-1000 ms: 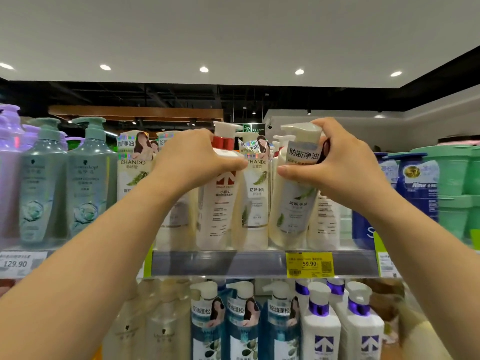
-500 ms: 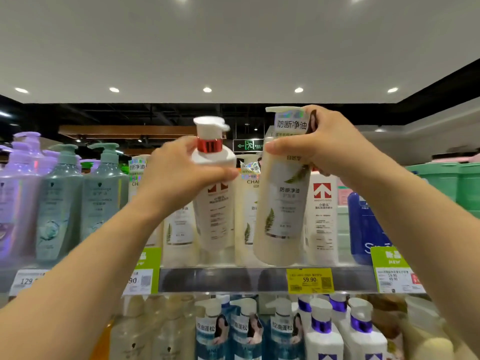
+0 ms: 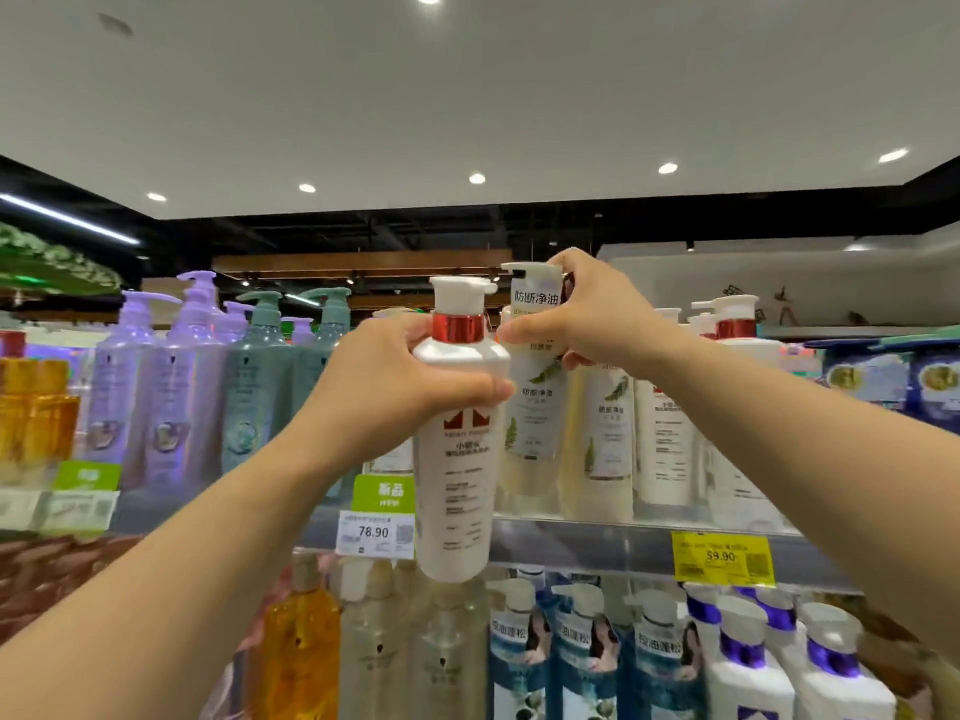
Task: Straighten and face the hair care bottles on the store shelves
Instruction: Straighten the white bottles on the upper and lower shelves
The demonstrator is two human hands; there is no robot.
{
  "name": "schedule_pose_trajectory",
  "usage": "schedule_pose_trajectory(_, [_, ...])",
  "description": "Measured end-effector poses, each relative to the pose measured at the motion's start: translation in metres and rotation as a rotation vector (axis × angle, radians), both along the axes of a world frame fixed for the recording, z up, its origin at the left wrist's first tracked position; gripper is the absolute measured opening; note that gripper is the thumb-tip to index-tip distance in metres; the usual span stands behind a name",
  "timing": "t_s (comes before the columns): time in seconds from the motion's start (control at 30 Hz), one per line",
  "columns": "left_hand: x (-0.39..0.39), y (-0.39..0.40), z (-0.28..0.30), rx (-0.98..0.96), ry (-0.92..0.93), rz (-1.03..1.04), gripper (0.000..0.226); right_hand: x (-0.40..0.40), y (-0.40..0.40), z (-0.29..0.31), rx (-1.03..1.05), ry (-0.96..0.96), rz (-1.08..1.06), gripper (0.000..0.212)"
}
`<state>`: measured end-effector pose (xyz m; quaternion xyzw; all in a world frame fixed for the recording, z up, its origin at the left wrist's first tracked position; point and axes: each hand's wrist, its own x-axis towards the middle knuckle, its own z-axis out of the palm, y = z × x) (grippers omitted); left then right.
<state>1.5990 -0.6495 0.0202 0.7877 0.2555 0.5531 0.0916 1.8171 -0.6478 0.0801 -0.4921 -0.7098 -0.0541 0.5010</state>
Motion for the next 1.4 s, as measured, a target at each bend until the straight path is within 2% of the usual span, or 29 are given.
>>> schedule_pose_trajectory(0.3, [-0.022,0.013,-0.013,-0.068,0.000,-0.027,0.048,-0.007,0.032,0.000,-0.152,-0.136,-0.199,0.073])
schedule_pose_trajectory(0.43, [-0.019,0.018,-0.016,-0.079,-0.004,-0.122,0.039,-0.010,0.034,0.007,-0.172,-0.235,-0.267,0.094])
schedule_pose_trajectory(0.6, [-0.008,0.022,-0.020,-0.114,-0.026,-0.212,0.036,-0.012,0.040,0.011,-0.214,-0.411,-0.398,0.086])
schedule_pose_trajectory(0.67, [0.000,0.021,-0.018,-0.119,-0.021,-0.234,0.031,-0.012,0.037,0.012,-0.262,-0.390,-0.363,0.089])
schedule_pose_trajectory(0.73, [0.011,0.019,-0.015,-0.118,-0.028,-0.255,0.027,-0.012,0.028,0.013,-0.292,-0.332,-0.292,0.081])
schedule_pose_trajectory(0.8, [0.023,0.017,-0.011,-0.102,-0.048,-0.274,0.031,-0.008,0.013,0.015,-0.220,-0.279,-0.251,0.069])
schedule_pose_trajectory(0.93, [0.053,0.008,-0.002,-0.025,-0.057,-0.303,0.030,0.014,-0.029,0.021,0.327,-0.102,-0.211,0.019])
schedule_pose_trajectory(1.0, [0.071,0.000,0.004,0.029,-0.057,-0.321,0.030,0.031,-0.050,0.021,0.462,-0.020,-0.199,0.018])
schedule_pose_trajectory(1.23, [0.138,-0.020,0.034,0.209,-0.045,-0.264,0.037,0.107,-0.077,-0.006,0.531,0.097,-0.368,0.017])
schedule_pose_trajectory(1.33, [0.163,-0.017,0.040,0.233,-0.020,-0.183,0.053,0.137,-0.076,-0.027,0.483,0.096,-0.427,0.010])
schedule_pose_trajectory(1.4, [0.177,-0.011,0.040,0.212,0.002,-0.118,0.060,0.152,-0.073,-0.038,0.448,0.057,-0.474,0.017])
